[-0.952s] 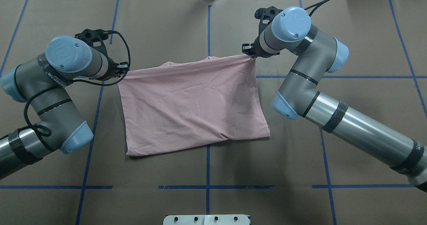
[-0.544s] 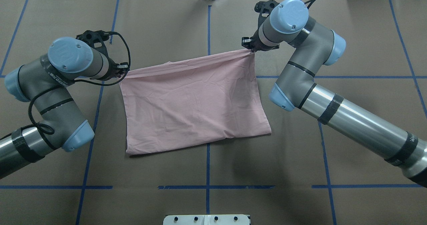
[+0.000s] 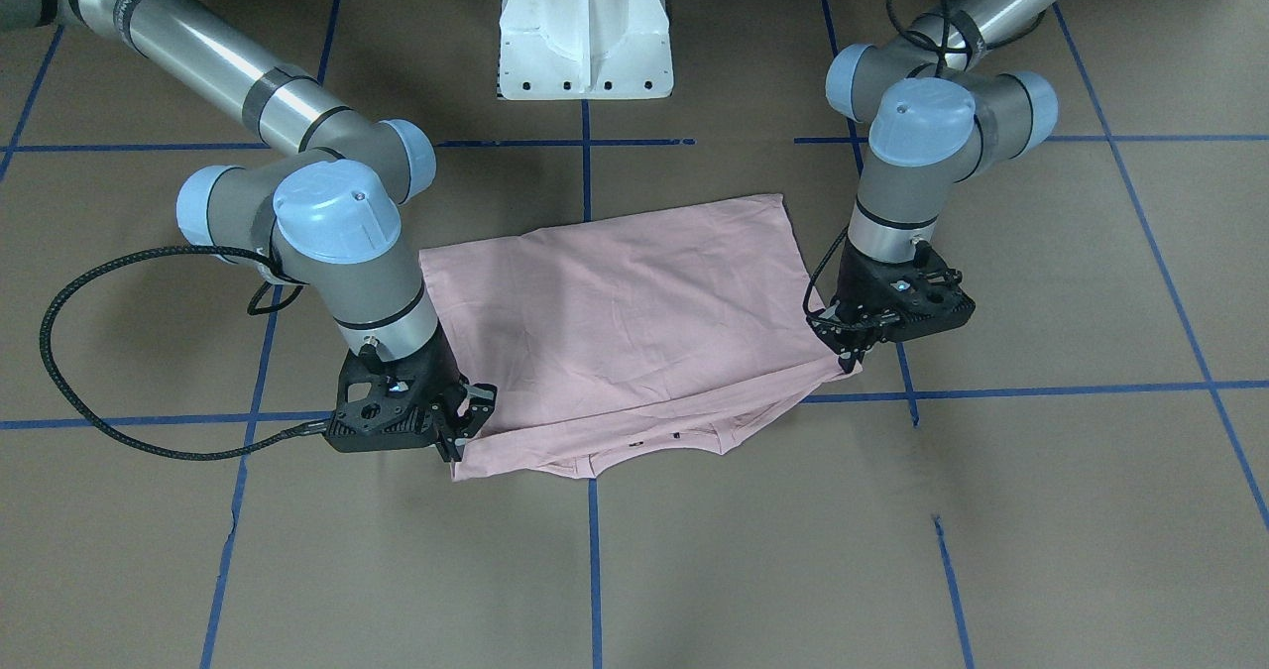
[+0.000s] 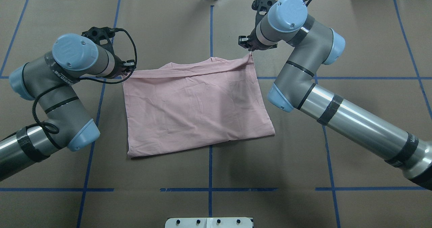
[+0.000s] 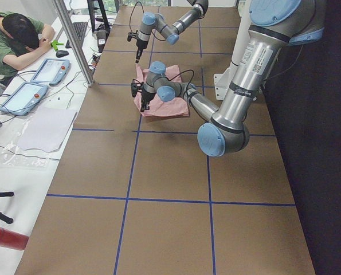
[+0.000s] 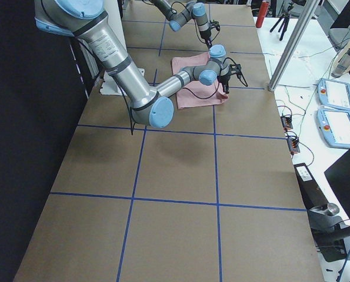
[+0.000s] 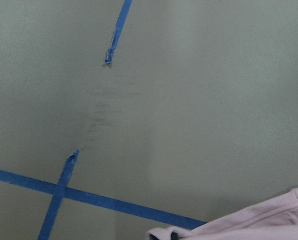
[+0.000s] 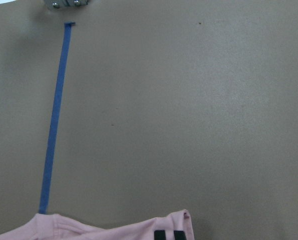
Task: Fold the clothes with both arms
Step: 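Open both grippers and raise them off the folded shirt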
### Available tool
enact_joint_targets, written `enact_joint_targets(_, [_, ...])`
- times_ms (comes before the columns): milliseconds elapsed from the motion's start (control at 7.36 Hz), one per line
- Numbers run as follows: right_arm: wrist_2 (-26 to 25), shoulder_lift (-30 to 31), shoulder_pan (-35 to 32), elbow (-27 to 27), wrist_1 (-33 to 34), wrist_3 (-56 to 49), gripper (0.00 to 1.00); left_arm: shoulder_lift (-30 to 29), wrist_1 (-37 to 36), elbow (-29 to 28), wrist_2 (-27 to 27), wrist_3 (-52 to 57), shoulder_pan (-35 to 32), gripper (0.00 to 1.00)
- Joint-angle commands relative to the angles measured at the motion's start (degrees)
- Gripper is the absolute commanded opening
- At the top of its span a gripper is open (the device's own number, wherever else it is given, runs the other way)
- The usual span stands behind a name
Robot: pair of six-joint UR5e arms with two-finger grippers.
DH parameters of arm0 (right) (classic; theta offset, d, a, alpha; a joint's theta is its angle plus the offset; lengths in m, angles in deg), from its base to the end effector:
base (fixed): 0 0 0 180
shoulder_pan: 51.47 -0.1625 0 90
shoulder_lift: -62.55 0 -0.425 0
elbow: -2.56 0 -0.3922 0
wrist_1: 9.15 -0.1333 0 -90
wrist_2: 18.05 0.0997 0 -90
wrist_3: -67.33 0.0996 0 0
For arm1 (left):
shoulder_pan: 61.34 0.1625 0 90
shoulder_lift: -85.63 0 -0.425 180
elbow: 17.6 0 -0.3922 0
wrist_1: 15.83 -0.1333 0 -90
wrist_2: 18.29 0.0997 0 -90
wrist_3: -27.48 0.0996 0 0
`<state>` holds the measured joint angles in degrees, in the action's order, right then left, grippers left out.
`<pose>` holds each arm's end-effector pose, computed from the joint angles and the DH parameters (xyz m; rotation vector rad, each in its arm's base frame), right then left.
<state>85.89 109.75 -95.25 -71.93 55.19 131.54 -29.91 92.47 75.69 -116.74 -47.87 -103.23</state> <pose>-0.4836 -0.6148 0.2732 0.3395 -0.8847 0.1778 0.4172 -0.5336 0.3508 0.2681 0.7942 -0.3869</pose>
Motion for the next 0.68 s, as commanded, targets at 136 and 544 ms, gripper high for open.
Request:
enact_joint_targets(136, [3.7,1.6,-0.1,-2.0,-1.2,-0.4,1.00,0.0,0.0,0.1,-0.1,0.4,-1.9,1.00])
enact_joint_targets(544, [7.5,13.8,3.9,-24.0,15.9,0.8,1.00,0.7,-1.3,6.3,-6.1,-0.2,-2.4,1.00])
